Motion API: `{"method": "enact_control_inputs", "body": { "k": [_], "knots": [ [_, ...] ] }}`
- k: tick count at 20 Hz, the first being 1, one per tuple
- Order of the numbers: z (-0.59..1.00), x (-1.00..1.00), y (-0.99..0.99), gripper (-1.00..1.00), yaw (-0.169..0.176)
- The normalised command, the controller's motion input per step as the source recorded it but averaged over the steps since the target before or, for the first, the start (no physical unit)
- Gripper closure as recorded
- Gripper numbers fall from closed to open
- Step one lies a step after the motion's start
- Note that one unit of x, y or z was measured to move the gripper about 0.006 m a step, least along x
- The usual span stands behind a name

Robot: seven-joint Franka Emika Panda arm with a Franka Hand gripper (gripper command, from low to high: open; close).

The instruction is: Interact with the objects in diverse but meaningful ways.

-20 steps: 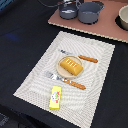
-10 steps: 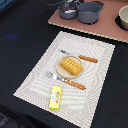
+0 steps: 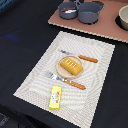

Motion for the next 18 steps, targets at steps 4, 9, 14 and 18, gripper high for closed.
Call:
{"method": "enact_control_inputs", "body": {
  "k": [4, 9, 14, 18],
  "knots": [
    [-0.06, 0.31, -0.66, -1.00, -0.045],
    [-0.26, 0.44, -0.71, -1.00, -0.067],
    [-0.19, 0.71, -0.61, -1.00, -0.088],
    [-0.20, 0.70, -0.58, -1.00, -0.097]
  ]
}}
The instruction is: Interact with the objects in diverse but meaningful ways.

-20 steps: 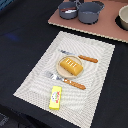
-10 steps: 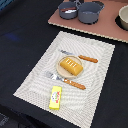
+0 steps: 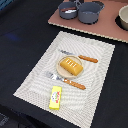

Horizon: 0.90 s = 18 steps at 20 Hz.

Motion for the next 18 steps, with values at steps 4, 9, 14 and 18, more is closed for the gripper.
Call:
{"method": "enact_control_inputs", "body": {
  "k": [4, 9, 14, 18],
  "knots": [
    [-0.15, 0.66, -0.58, -1.00, -0.096],
    [-0.03, 0.59, -0.51, -1.00, -0.130],
    [0.00, 0.54, -0.52, -1.00, -0.129],
    [0.34, 0.55, -0.41, -1.00, -0.097]
  ]
}}
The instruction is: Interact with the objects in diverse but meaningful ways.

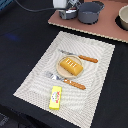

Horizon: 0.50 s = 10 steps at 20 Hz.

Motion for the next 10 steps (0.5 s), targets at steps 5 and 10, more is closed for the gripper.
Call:
{"method": "enact_control_inputs", "body": {
  "k": [5, 10],
  "knots": [
    [0.35, 0.25, 0.01, -1.00, -0.069],
    [0.00, 0.00, 0.00, -1.00, 0.000]
  ]
}}
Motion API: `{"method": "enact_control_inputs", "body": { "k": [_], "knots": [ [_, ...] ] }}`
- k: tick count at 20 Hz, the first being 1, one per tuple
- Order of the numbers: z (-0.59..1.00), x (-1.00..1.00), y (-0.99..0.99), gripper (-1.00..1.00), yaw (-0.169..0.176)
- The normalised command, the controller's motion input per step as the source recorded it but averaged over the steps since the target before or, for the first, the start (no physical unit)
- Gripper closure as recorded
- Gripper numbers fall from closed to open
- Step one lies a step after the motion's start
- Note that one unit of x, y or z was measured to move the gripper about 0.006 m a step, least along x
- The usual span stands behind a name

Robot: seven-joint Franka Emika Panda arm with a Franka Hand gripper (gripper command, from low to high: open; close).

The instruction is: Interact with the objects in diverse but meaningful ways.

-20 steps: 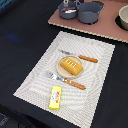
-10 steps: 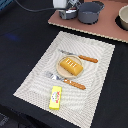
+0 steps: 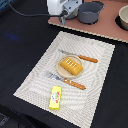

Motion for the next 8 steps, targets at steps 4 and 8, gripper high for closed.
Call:
{"method": "enact_control_inputs", "body": {
  "k": [4, 8],
  "knots": [
    [0.00, 0.00, 0.00, -1.00, 0.000],
    [0.00, 0.00, 0.00, -1.00, 0.000]
  ]
}}
